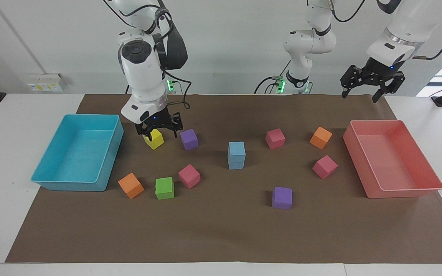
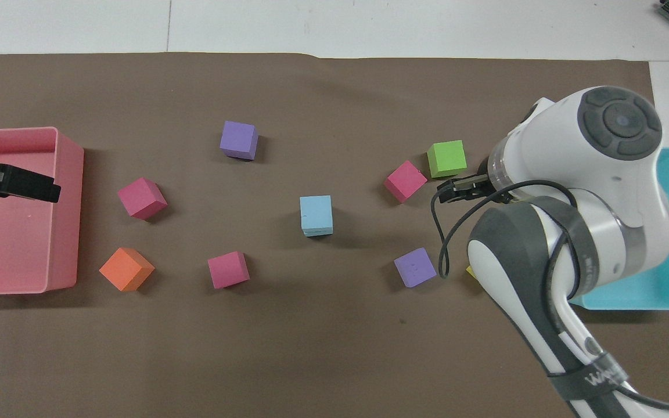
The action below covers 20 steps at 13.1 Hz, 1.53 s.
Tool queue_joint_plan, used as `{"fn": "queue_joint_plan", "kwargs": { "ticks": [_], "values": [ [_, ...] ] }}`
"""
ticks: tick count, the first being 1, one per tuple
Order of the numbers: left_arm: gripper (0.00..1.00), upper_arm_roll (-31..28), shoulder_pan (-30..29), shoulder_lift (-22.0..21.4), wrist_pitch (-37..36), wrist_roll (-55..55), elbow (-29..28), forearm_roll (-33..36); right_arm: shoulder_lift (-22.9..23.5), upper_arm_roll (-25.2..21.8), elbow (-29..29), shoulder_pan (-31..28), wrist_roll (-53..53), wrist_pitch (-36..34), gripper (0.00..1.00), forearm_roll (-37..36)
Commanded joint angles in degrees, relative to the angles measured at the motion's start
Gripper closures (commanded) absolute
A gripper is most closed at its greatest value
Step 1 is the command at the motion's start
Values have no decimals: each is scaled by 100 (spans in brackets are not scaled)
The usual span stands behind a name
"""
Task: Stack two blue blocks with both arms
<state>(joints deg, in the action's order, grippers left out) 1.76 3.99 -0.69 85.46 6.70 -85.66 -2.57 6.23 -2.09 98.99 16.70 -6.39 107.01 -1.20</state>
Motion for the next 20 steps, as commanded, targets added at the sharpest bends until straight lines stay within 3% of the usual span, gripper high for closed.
{"fn": "queue_joint_plan", "kwargs": {
  "ticks": [1, 5, 7, 12, 14, 16, 20],
  "values": [
    [0, 17, -39, -160, 181, 112, -241, 62, -349, 60, -152, -219, -73, -321, 0, -188],
    [0, 26, -39, 104, 93, 94, 58, 239, -780, 60, -379, -605, -11, -873, 0, -214],
    [0, 17, 31, 26, 103, -11, -73, 257, -764, 77, -906, -825, 6, -1523, 0, -267],
    [0, 17, 31, 34, 138, -213, -65, 265, -851, 60, -1170, -1256, 269, -2315, 0, -197],
    [0, 17, -12, 43, 76, -205, -39, 265, -895, -28, -1225, -1449, 436, -2378, 0, -117],
    [0, 26, -30, 87, 67, -205, 22, 274, -1123, -55, -727, -1459, 437, -2204, 0, -117],
    [0, 26, -22, 201, 32, -222, 164, 292, -1133, -63, -855, -1468, 734, -2395, 0, -135]
  ]
}}
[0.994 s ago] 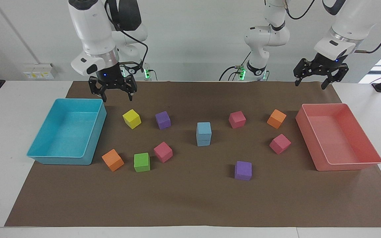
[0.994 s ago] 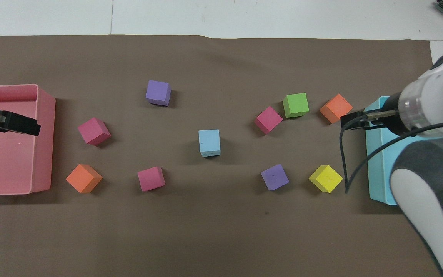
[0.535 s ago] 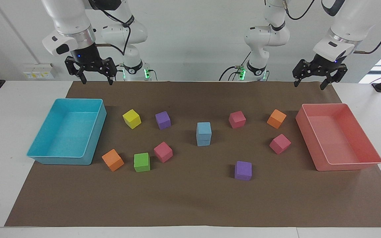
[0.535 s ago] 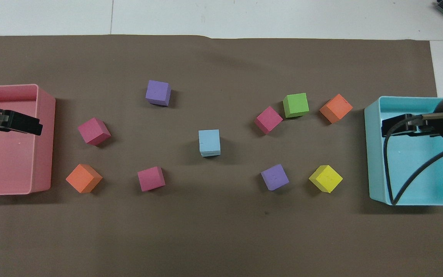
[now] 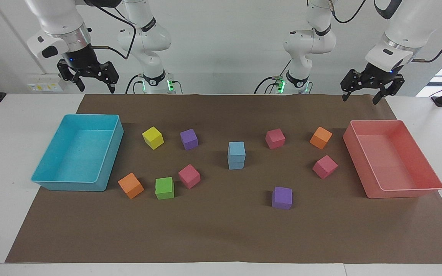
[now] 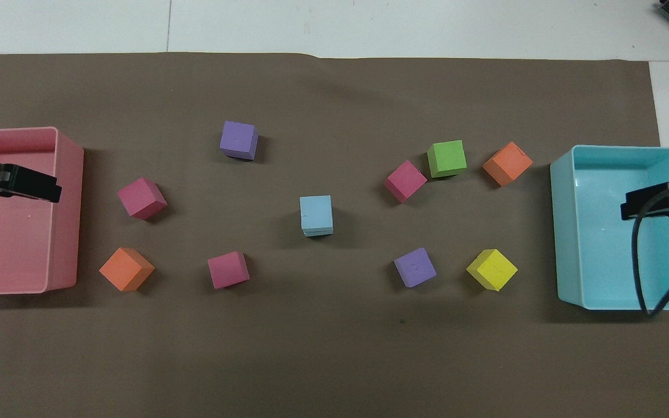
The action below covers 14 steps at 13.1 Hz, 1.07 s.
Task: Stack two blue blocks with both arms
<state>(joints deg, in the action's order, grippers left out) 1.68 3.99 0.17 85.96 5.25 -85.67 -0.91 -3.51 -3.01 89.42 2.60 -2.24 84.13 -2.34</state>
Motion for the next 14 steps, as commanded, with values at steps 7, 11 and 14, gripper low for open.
{"fn": "queue_joint_plan", "kwargs": {
  "ticks": [7, 11, 14],
  "values": [
    [0, 34, 32, -17, 466, -120, -512, 197, -141, -24, -267, -67, 732, -398, 0, -127],
    [0, 34, 50, -69, 396, -208, -582, 197, -176, -33, -232, -67, 743, -459, 0, -4],
    [0, 43, 32, -166, 361, -226, -600, 188, -185, -33, -232, -58, 734, -520, 0, -4]
  ]
}}
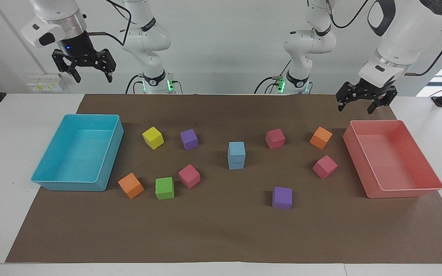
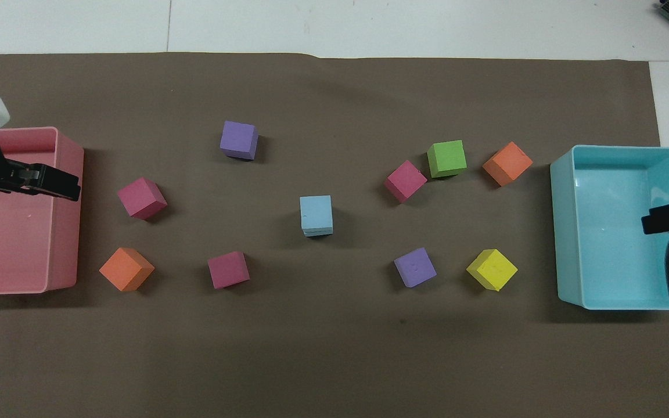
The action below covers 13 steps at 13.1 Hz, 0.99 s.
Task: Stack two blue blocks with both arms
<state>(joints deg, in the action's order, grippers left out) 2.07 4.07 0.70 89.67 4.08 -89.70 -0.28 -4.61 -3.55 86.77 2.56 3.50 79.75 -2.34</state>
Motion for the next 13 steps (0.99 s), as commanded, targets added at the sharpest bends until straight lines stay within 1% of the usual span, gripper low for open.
{"fn": "queue_joint_plan", "kwargs": {
  "ticks": [1, 4, 13],
  "values": [
    [0, 4, 24, -237, -11, -118, -197, 124, -76, 30, 33, -54, 151, -65, 0, -3],
    [0, 13, 24, -281, -11, -118, -180, 98, -172, 38, 199, -45, 133, -48, 0, -3],
    [0, 4, -20, -290, 6, -100, -118, 72, -199, 47, 218, -45, 133, -56, 0, -3]
  ]
}}
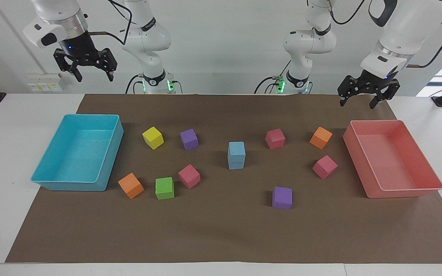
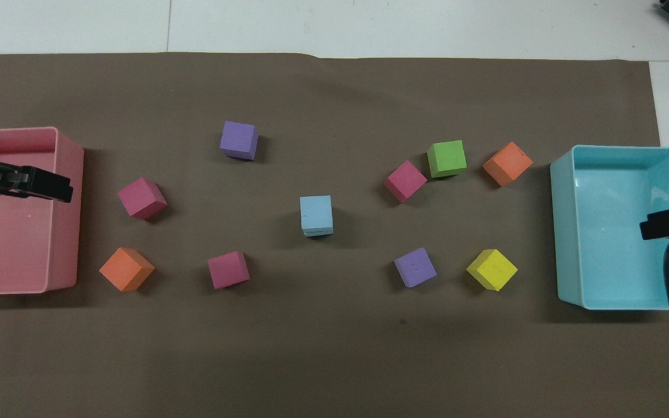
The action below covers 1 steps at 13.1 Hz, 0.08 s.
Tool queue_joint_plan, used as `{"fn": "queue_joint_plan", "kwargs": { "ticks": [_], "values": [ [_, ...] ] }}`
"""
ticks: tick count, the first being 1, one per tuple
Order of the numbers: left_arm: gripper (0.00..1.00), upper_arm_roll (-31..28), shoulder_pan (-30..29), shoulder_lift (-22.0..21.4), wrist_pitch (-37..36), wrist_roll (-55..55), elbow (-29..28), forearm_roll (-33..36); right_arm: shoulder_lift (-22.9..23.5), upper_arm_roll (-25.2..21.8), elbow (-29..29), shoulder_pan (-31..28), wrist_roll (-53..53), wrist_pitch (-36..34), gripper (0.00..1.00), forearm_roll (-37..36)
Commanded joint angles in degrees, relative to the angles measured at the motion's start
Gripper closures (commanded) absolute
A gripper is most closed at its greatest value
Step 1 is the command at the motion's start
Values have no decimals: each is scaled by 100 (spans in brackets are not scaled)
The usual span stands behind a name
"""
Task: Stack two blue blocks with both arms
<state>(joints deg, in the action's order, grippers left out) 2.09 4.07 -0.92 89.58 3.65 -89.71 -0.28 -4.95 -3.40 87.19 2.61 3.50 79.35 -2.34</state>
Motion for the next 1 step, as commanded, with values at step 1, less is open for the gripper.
{"fn": "queue_joint_plan", "kwargs": {
  "ticks": [1],
  "values": [
    [0, 2, -20, -128, 24, -57, -117, 72, -164, 33, 176, -42, 133, -16, 0, -3]
  ]
}}
